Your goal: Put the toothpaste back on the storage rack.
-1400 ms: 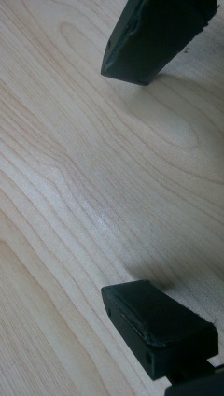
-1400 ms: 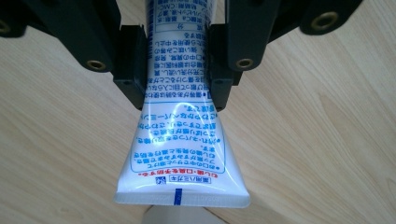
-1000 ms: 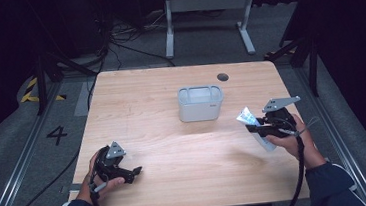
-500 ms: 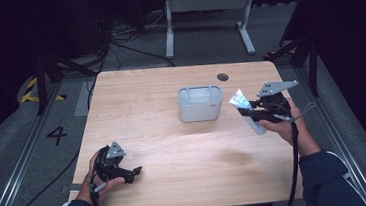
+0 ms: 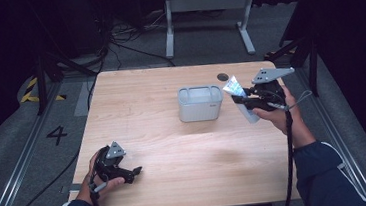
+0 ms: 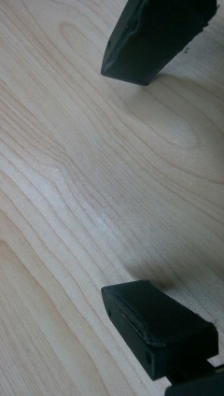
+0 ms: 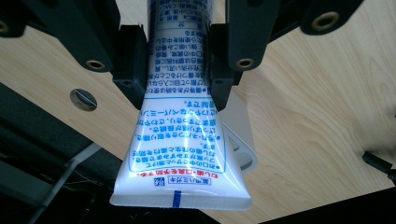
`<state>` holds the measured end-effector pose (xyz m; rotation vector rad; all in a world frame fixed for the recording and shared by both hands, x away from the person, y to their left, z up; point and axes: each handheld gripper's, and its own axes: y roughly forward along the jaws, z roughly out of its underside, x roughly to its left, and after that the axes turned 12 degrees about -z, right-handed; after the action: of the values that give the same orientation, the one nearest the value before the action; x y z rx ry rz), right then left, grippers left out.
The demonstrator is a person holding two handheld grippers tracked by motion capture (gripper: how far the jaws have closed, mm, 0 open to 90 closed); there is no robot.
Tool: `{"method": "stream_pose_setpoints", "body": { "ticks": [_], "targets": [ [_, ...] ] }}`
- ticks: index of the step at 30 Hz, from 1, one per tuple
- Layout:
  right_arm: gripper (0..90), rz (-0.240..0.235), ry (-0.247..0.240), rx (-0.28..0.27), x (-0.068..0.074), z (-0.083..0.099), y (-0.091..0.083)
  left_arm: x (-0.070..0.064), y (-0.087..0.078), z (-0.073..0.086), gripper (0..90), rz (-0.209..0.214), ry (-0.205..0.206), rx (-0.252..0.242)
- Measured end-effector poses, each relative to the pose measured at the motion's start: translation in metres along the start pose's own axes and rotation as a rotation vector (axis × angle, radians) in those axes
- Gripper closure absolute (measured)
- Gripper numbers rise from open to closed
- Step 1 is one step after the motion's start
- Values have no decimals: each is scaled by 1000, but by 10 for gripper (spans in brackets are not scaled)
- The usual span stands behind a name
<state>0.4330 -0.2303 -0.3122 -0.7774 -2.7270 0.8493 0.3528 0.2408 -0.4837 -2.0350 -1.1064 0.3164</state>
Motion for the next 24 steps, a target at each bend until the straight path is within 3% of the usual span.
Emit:
{"method": "stream_pose_setpoints", "body": {
  "ticks": [8,12,24],
  "targets": [
    [660,5,-20,-19,-2,-21,6,0,0,0,4,0,1,3],
    [660,-32,-36,-43,-1,-29,11,0,0,0,4,-1,1,2],
    [657,-57,-70,-85,2,-49,32,0,0,0,4,0,1,3]
  ]
}}
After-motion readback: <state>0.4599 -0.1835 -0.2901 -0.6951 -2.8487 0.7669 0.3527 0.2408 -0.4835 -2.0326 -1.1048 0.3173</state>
